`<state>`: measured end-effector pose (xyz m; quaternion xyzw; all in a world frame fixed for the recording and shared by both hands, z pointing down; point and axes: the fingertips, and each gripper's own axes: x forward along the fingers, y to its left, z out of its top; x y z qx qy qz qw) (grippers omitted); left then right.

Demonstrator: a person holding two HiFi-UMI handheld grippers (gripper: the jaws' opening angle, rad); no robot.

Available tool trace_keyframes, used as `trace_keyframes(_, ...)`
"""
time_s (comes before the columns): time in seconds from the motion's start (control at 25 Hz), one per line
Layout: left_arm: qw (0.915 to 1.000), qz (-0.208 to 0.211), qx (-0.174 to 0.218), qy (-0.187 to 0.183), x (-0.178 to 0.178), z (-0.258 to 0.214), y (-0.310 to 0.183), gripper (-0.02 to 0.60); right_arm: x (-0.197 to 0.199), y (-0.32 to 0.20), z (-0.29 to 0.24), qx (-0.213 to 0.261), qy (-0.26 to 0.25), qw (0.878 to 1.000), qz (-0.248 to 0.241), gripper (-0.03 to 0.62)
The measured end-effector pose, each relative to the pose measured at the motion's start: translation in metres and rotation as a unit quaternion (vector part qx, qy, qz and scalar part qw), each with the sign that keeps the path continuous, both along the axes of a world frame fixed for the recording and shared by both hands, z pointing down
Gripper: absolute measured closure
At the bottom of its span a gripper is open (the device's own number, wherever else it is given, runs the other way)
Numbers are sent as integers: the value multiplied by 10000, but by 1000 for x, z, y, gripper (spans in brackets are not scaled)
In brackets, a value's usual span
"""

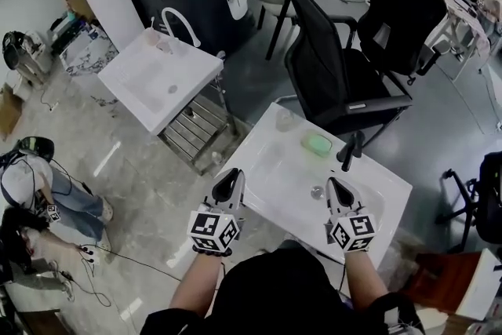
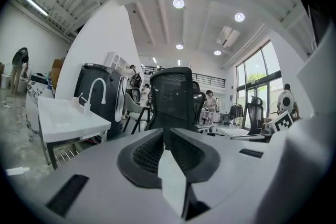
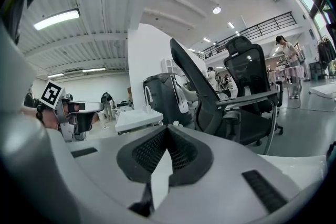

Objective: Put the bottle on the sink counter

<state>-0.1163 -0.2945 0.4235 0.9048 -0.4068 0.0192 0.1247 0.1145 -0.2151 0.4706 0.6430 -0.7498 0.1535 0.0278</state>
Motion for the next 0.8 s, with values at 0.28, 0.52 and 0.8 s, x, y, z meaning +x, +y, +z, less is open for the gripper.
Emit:
trace_keyframes(0.28,9998,-135,58,107,12,-12,-3,531,12,-16,-20,235,40,9995,-222,565)
trace_keyframes(0.52,9997,-163,-63,176,25,-8,0,531,23,-14,-21,297,-32,9993,-229,565)
trace_keyframes(0.8,9998,-76,-60,154,33,-11,3,531,35,-11,-19,277,-19,9994,-197,565)
